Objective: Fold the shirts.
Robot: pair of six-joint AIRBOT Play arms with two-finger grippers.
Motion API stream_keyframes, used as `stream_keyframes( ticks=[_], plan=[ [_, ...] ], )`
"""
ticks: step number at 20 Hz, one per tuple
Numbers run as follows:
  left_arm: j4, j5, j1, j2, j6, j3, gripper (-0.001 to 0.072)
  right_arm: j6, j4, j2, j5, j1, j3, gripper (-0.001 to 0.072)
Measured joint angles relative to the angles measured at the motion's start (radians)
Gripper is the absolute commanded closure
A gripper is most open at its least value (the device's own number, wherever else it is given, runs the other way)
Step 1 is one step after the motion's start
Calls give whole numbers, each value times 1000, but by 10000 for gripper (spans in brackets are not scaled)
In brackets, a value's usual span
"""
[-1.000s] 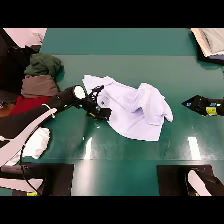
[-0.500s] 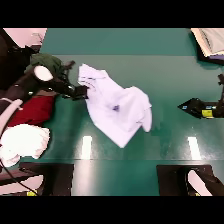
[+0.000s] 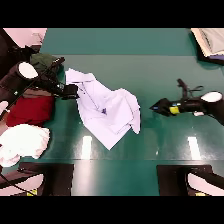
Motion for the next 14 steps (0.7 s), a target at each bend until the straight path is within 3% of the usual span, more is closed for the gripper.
stream_keyframes(
  ticks=[6,12,14],
  plan=[
    [3,-12,2,2,3,0,683,-13,-11,-217,-28,108,193,399],
    [3,-10,2,2,5,0,683,-1,-49,-302,10,129,266,409],
    [3,-6,2,2,6,0,683,1,-57,-309,18,135,271,613]
  ],
)
